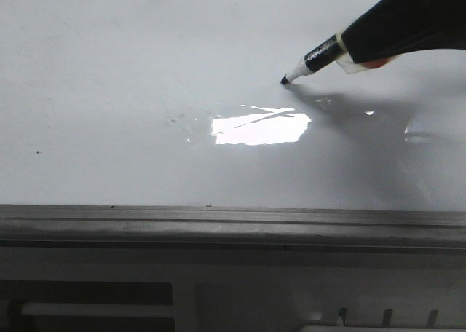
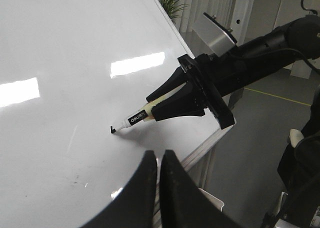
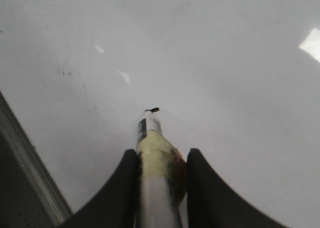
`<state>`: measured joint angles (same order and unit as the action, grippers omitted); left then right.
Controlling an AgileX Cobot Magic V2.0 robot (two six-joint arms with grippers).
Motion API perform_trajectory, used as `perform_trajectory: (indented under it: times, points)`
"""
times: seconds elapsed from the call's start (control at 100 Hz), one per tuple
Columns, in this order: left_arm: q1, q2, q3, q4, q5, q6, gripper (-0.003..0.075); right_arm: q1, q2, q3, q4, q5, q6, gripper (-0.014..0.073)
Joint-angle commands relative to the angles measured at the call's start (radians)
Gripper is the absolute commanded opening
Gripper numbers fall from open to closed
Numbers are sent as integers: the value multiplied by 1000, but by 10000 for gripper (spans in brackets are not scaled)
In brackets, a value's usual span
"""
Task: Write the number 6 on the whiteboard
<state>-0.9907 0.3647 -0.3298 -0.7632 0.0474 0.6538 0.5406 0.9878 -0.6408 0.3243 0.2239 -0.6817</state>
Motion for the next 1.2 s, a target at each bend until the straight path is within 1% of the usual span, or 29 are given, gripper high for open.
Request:
perform_trajectory:
  times: [0.0,0.23,0.31,0.37,0.42,0.52,0.56,0.6,0.75,0.88,0.95,1.12,1.19]
  points:
    - [-10,5,-28,-1,-47,-7,-19,1,8,-31,-4,4,1,-53]
    - [-10,7,-28,-1,-47,-7,-19,59,10,-29,-4,75,1,-53]
    - [-10,9,-28,-1,-47,-7,-19,62,10,-29,-12,141,1,-53]
    - [-10,9,-28,-1,-47,-7,-19,54,6,-29,-46,192,5,-53]
    - [-10,9,-28,-1,-47,-7,-19,42,2,-29,-90,229,44,-53]
    - [-10,9,-28,-1,-47,-7,-19,4,-28,-29,-234,256,194,-53]
    - [-10,9,-28,-1,-47,-7,-19,-11,-46,-29,-277,256,222,-53]
    - [-10,9,-28,-1,-47,-7,-19,-22,-65,-31,-291,250,228,-53]
    - [-10,9,-28,-1,-47,-7,-19,-32,-108,-31,-290,169,228,-53]
    - [-10,9,-28,-1,-47,-7,-19,-22,-99,-31,-259,153,228,-53]
    - [-10,9,-28,-1,-47,-7,-19,5,-80,-31,-253,148,228,-53]
    - [-10,9,-28,-1,-47,-7,-19,109,-17,-31,-251,111,233,-53]
    - [-10,9,-28,-1,-47,-7,-19,127,7,-31,-251,109,245,-53]
